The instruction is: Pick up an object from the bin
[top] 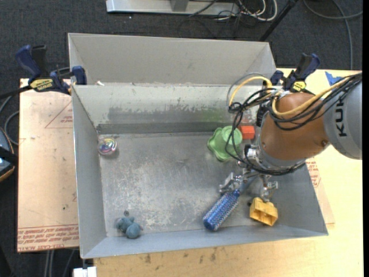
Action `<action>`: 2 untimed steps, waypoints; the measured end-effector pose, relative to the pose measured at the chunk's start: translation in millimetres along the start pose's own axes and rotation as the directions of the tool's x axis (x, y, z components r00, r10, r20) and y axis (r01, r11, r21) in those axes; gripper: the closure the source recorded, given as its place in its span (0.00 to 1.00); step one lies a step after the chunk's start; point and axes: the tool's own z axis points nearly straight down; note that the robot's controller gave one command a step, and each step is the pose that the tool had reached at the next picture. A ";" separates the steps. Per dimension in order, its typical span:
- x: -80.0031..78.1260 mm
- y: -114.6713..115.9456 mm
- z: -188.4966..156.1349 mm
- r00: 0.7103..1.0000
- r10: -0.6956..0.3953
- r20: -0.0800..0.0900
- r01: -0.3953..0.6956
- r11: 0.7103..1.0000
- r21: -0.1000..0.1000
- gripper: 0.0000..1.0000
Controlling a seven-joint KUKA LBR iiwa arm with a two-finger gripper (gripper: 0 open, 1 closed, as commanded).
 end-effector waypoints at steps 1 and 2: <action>-0.3 12.3 -3.3 0.980 -0.201 0.003 0.201 0.979 0.019 0.00; -4.9 11.5 -5.3 0.979 -0.204 0.011 0.204 0.979 0.025 1.00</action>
Offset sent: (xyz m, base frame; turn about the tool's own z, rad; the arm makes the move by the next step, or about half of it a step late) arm -0.0189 0.0002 -0.0020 -0.2084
